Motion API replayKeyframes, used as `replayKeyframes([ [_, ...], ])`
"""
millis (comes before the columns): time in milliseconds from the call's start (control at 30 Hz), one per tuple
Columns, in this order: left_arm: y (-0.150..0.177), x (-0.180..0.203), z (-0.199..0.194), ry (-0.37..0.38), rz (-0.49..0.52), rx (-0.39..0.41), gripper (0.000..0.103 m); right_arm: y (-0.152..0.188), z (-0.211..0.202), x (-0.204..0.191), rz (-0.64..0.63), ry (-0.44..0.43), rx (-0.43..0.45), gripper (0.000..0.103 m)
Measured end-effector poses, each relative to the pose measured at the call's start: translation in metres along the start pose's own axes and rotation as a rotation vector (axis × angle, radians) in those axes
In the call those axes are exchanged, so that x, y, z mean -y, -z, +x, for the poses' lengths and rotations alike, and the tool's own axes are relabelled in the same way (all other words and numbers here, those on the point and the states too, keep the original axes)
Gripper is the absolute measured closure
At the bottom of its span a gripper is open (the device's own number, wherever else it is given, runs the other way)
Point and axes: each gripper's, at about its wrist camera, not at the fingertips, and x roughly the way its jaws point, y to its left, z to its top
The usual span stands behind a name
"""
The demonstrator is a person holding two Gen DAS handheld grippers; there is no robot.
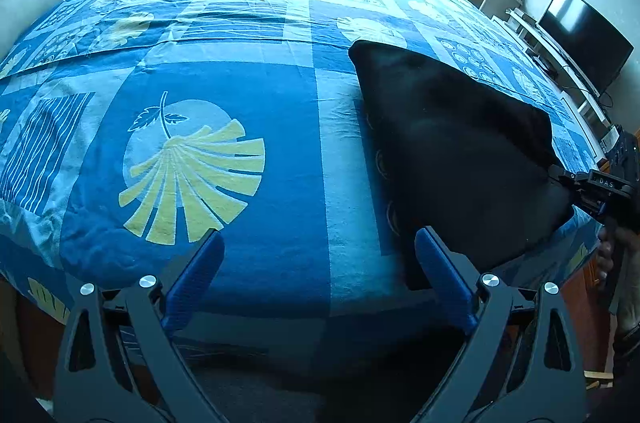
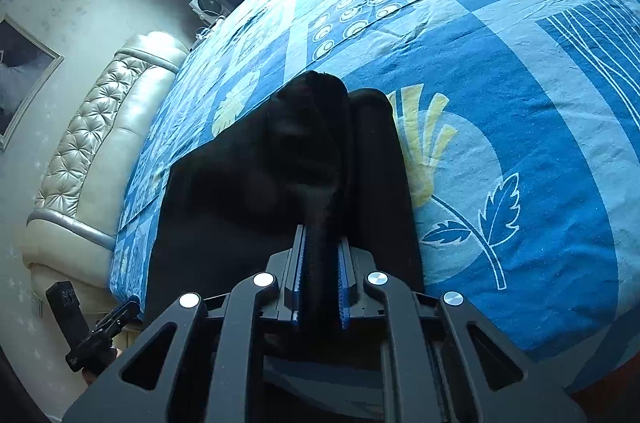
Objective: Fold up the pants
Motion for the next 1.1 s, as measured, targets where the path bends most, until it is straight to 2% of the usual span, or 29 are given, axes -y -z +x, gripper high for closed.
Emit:
replayKeyframes([
  [67, 0.0, 0.002, -0.001, 0.001, 0.007, 0.002, 0.007, 0.0, -0.006, 0.002, 0.006, -0.008, 0.0, 0.079],
  [167, 0.001, 0.005, -0.001, 0.009, 0.013, 0.0, 0.007, -0.001, -0.022, 0.006, 0.024, -0.034, 0.031, 0.06],
  [233, 0.001, 0.005, 0.0, 0.022, 0.009, -0.005, 0.007, -0.001, -0.04, 0.01, 0.035, 0.011, 0.094, 0.027],
  [267, 0.0, 0.004, 0.0, 0.035, 0.001, -0.01, 0.007, -0.001, -0.047, 0.013, 0.041, 0.011, 0.119, 0.027],
  [333, -0.001, 0.002, 0.003, 0.081, -0.032, -0.025, 0.007, 0.0, -0.056, 0.023, 0.083, -0.043, 0.122, 0.026],
  [400, -0.004, -0.001, 0.008, 0.149, -0.083, -0.05, 0.007, 0.002, -0.057, 0.033, 0.137, -0.09, 0.125, 0.026],
  [533, -0.006, -0.002, 0.026, 0.289, -0.163, -0.11, 0.007, 0.008, -0.043, 0.045, 0.203, -0.163, 0.067, 0.026],
  [667, -0.006, 0.005, 0.041, 0.382, -0.196, -0.137, 0.007, 0.015, -0.021, 0.046, 0.234, -0.226, 0.002, 0.026],
  [833, -0.006, 0.021, 0.061, 0.483, -0.2, -0.198, 0.007, 0.023, -0.003, 0.04, 0.212, -0.221, -0.049, 0.025],
  [900, -0.006, 0.027, 0.068, 0.491, -0.199, -0.212, 0.007, 0.024, -0.003, 0.035, 0.188, -0.214, -0.047, 0.02],
  [1000, -0.007, 0.028, 0.077, 0.51, -0.226, -0.225, 0.007, 0.023, -0.001, 0.03, 0.164, -0.203, -0.051, 0.02],
  [1067, -0.008, 0.028, 0.081, 0.506, -0.239, -0.237, 0.012, 0.024, 0.0, 0.027, 0.136, -0.176, -0.049, 0.024],
  [1100, -0.009, 0.03, 0.082, 0.498, -0.223, -0.242, 0.03, 0.024, 0.001, 0.027, 0.121, -0.149, -0.053, 0.034],
])
